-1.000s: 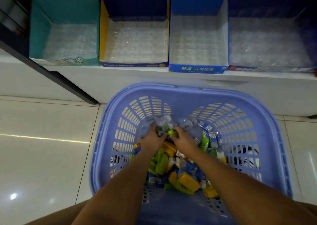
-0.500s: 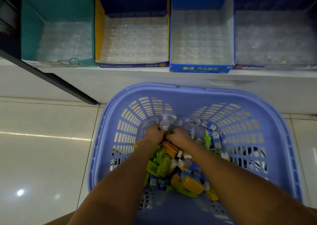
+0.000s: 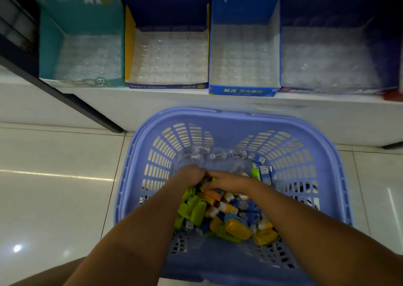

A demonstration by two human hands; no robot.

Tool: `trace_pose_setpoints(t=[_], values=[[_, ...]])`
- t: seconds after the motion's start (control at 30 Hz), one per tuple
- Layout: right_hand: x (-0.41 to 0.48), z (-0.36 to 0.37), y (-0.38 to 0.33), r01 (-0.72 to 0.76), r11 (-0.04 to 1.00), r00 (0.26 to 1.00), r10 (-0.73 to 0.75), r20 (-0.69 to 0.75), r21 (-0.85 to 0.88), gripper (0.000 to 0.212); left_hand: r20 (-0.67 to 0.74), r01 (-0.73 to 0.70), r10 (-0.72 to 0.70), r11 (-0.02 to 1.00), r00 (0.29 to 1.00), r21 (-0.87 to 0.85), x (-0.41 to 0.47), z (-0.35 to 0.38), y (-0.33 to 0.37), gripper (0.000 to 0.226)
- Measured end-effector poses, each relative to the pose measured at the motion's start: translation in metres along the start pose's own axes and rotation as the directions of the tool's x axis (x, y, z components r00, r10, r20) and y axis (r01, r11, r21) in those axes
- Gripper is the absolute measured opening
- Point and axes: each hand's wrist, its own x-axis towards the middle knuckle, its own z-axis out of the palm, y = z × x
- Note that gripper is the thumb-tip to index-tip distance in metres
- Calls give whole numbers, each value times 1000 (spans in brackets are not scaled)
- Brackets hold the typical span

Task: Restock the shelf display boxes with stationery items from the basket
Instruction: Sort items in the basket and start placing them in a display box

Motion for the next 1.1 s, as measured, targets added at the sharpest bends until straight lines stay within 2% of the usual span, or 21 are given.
trace_pose_setpoints(t=[0.07,0.17,0.2,0.27,0.33,0.37,0.43,0.5,0.53,0.63,0.7,0.83,0.9,0.97,1.0,1.1], values=[[-10,0,-1,10,993,1000,-9,14,-117,40,48,-42,39,997,998,69,-13,2,-5,47],[-41,-1,13,7,936,1000,-1,15,-353,36,167,-191,194,981,967,-32,-39,17,-12,61],[-52,-2,19,-24,922,998,45,46,-385,39,179,-241,241,970,954,-20,-45,23,-12,66],[-69,-7,23,-171,930,981,192,35,-327,44,168,-302,279,944,946,135,-55,39,-11,74],[-67,-14,19,-251,937,960,208,-186,-244,40,162,-355,322,897,933,263,-60,50,-7,72],[-60,-19,17,-262,913,933,157,-325,-312,37,172,-367,329,885,928,288,-61,52,-6,71],[-48,-24,11,-342,767,882,63,-467,-542,32,203,-353,304,893,931,280,-62,53,-5,72],[-38,-23,13,-387,569,895,42,-445,-726,32,211,-315,261,907,942,281,-64,52,-4,74],[-34,-21,18,-373,520,910,44,-412,-768,36,202,-297,244,908,948,295,-65,53,-4,75],[-27,-9,31,-261,585,949,10,-315,-768,47,150,-219,180,928,972,301,-69,55,-3,76],[-22,-4,37,-253,631,952,25,-306,-733,49,135,-194,162,942,977,275,-72,53,-2,77],[-25,-12,41,-256,593,954,29,-297,-763,62,179,-222,176,934,968,280,-77,48,4,71],[-28,-17,38,-239,632,953,6,-304,-737,46,155,-232,206,957,966,176,-78,38,9,56],[-27,-23,35,-262,651,938,-1,-346,-713,30,117,-272,252,940,960,206,-74,26,11,40],[-28,-26,34,-284,659,931,16,-364,-697,31,76,-275,264,930,961,242,-70,20,10,34],[-35,-34,32,-276,698,938,47,-343,-660,39,-72,-181,198,963,977,198,-50,10,2,23]])
